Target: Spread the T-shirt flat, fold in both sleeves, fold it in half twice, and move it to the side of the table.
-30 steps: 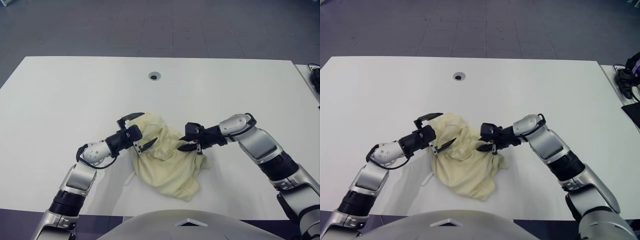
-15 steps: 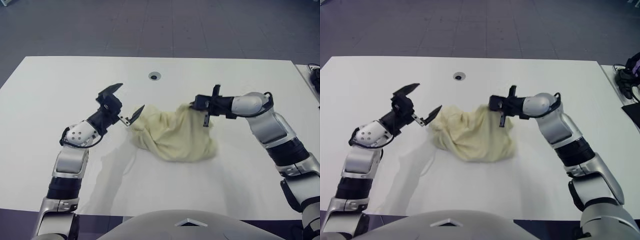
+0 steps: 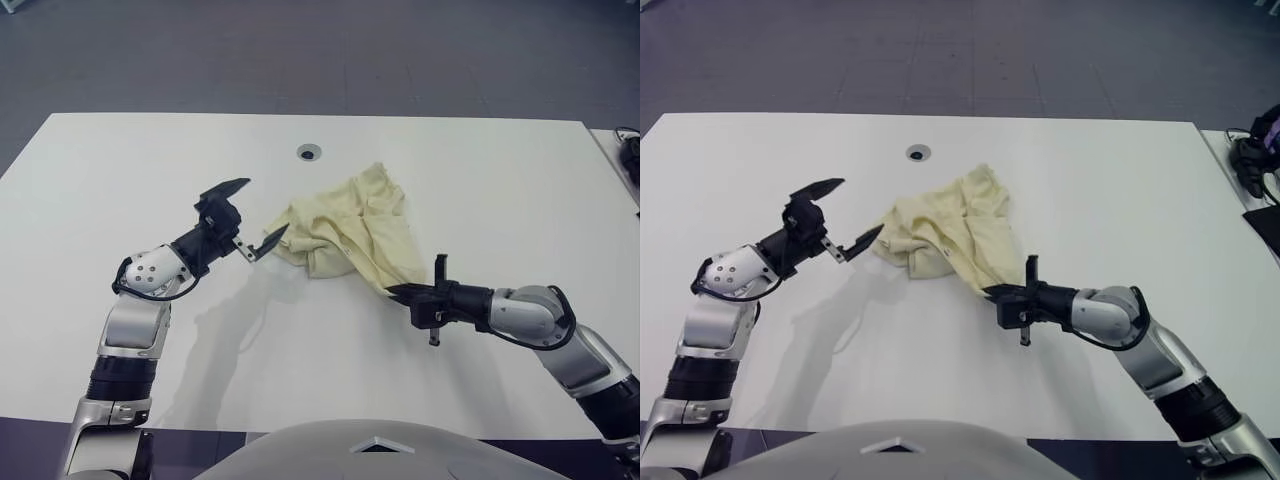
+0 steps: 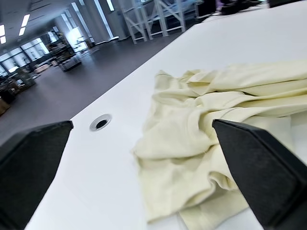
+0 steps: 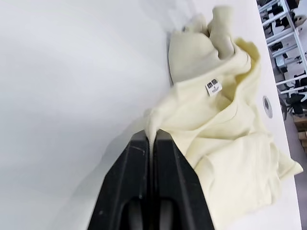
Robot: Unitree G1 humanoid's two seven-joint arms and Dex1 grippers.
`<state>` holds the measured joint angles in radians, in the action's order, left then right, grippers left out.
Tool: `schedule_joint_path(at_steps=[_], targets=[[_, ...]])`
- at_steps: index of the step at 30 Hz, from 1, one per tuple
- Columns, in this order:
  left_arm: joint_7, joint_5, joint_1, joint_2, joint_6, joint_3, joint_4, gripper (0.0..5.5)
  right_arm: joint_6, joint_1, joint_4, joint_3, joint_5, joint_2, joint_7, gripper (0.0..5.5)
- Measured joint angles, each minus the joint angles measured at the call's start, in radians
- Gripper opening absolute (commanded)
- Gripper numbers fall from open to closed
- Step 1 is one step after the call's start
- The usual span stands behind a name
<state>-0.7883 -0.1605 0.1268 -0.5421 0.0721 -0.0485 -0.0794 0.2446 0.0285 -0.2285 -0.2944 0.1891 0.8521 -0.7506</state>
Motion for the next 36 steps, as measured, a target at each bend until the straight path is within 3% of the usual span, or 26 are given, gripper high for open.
schedule_joint_path(at_steps=[11, 18, 28, 36], targets=[[-0.163, 0.148, 0.316, -0.026, 0.3, -0.151, 0.376, 5.4, -0.22, -0.075, -0.071, 0.157, -0.159, -0.173, 0.098, 0.04], [-0.252, 0.167, 0.384, -0.02, 0.398, -0.207, 0.537, 5.4, -0.485, -0.189, -0.102, 0.217, -0.257, -0.299, 0.186, 0.04], [-0.16, 0.236, 0.48, 0.08, 0.438, -0.223, 0.722, 5.4, -0.561, -0.294, -0.079, 0.22, -0.275, -0.344, 0.194, 0.04], [-0.122, 0.278, 0.492, 0.119, 0.352, -0.231, 0.771, 4.07, -0.561, -0.301, -0.079, 0.219, -0.274, -0.344, 0.188, 0.0]])
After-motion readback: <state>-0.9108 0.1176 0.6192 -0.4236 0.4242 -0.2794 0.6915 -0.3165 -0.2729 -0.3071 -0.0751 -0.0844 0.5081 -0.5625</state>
